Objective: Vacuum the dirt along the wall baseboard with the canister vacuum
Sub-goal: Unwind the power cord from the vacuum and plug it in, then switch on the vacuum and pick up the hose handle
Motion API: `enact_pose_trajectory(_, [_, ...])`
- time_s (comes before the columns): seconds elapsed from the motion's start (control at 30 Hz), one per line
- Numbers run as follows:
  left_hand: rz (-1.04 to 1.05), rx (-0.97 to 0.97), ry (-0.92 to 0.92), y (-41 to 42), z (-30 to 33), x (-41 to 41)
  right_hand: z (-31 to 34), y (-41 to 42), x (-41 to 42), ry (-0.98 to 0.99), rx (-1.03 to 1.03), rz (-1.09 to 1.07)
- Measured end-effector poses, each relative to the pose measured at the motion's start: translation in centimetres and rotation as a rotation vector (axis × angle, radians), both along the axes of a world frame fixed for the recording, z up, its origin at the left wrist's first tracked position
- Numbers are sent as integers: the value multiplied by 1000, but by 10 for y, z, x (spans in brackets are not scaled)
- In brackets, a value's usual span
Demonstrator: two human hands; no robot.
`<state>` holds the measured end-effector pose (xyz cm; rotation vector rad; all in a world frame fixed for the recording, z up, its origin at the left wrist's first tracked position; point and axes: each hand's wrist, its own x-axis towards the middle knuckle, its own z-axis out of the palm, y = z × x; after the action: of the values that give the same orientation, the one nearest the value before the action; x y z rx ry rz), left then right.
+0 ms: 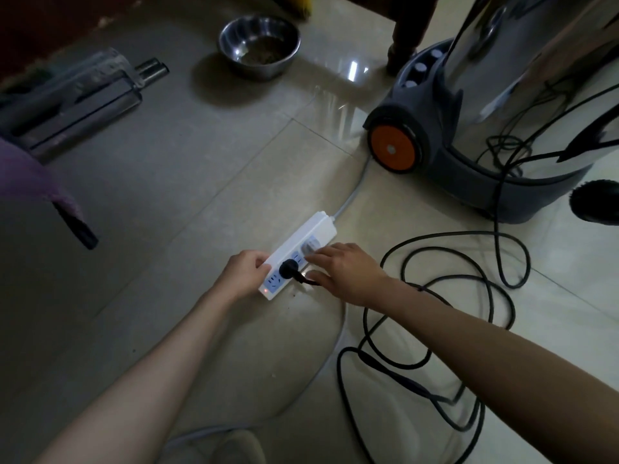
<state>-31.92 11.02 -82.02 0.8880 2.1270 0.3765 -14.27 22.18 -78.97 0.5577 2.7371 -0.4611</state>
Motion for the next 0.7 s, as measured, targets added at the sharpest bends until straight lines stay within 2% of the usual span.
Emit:
enact_pose_trajectory(0.1, [-137, -136, 172, 12, 32, 10, 29, 5, 12, -89, -68, -107])
enact_pose_trajectory(0.23, [-451, -284, 376, 21, 118, 39, 106, 7, 41, -180, -91, -230])
enact_pose_trajectory(0.33, [-531, -172, 432, 26, 208, 62, 193, 10, 67, -115, -108, -352])
enact_pose_trajectory(0.47, [-542, 28, 400, 39, 347, 83, 335, 16, 97, 71, -111, -573])
enact_pose_trajectory(0.7, [-538, 331, 331, 69, 609, 135, 587, 20, 154, 297, 4, -736])
